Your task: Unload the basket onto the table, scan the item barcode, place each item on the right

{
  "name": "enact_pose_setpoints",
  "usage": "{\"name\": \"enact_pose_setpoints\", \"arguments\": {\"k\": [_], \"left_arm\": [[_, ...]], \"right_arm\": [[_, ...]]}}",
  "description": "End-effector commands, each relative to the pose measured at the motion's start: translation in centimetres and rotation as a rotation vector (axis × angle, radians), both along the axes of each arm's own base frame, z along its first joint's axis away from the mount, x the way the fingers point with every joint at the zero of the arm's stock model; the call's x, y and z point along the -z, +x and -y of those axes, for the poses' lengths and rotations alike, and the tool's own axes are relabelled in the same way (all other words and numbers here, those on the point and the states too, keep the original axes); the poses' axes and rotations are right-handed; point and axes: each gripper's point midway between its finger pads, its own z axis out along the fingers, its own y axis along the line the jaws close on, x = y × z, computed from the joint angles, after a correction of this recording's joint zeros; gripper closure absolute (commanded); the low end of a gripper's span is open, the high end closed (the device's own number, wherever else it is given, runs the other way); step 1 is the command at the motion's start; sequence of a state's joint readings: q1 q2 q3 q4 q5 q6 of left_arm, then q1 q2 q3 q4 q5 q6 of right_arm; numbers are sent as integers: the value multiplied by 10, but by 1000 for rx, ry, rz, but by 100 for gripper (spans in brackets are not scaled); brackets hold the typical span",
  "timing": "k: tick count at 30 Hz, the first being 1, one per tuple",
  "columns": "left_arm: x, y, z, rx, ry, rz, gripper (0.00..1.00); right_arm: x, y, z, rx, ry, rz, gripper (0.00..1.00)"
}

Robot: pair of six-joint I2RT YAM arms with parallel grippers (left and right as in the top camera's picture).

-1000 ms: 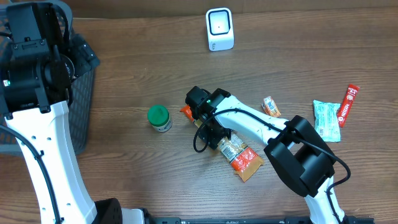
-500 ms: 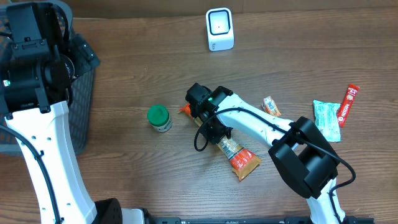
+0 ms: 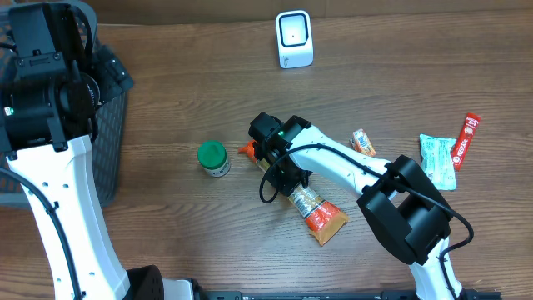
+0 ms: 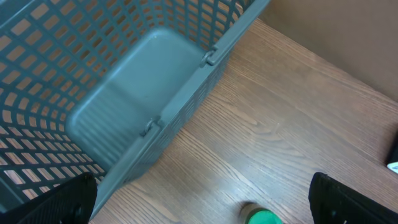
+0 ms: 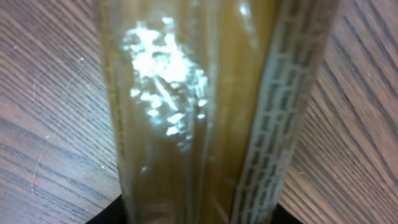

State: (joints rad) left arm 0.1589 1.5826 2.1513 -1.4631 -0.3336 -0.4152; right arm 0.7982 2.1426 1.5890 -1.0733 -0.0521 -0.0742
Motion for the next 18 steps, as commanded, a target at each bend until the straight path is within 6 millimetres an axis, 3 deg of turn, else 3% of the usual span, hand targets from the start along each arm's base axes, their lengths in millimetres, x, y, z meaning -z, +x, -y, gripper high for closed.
{"name": "enact_pose_setpoints", "arguments": {"k": [1, 5, 8, 9, 10, 12, 14, 18], "left_arm": [[-2, 1, -4, -6, 15, -1, 0], [-2, 1, -4, -5, 15, -1, 0], [-2, 1, -4, -6, 15, -1, 0], [-2, 1, -4, -5, 15, -1, 0], [-2, 1, -4, -6, 15, -1, 1], [-2, 1, -4, -6, 15, -1, 0], [-2, 1, -4, -6, 15, -1, 0], [-2, 1, -4, -6, 15, -1, 0]], "right_arm": [[10, -7, -8, -9, 33, -44, 44], [11, 1, -17, -10, 71, -7, 40], [11, 2, -18, -10, 75, -3, 65], [11, 2, -17, -10, 72, -6, 66], [11, 1, -16, -10, 68, -10, 62], [11, -2, -14, -10, 57, -21, 32], [11, -5, -10, -10, 43, -35, 16], [12, -13, -8, -9, 37, -70, 12]]}}
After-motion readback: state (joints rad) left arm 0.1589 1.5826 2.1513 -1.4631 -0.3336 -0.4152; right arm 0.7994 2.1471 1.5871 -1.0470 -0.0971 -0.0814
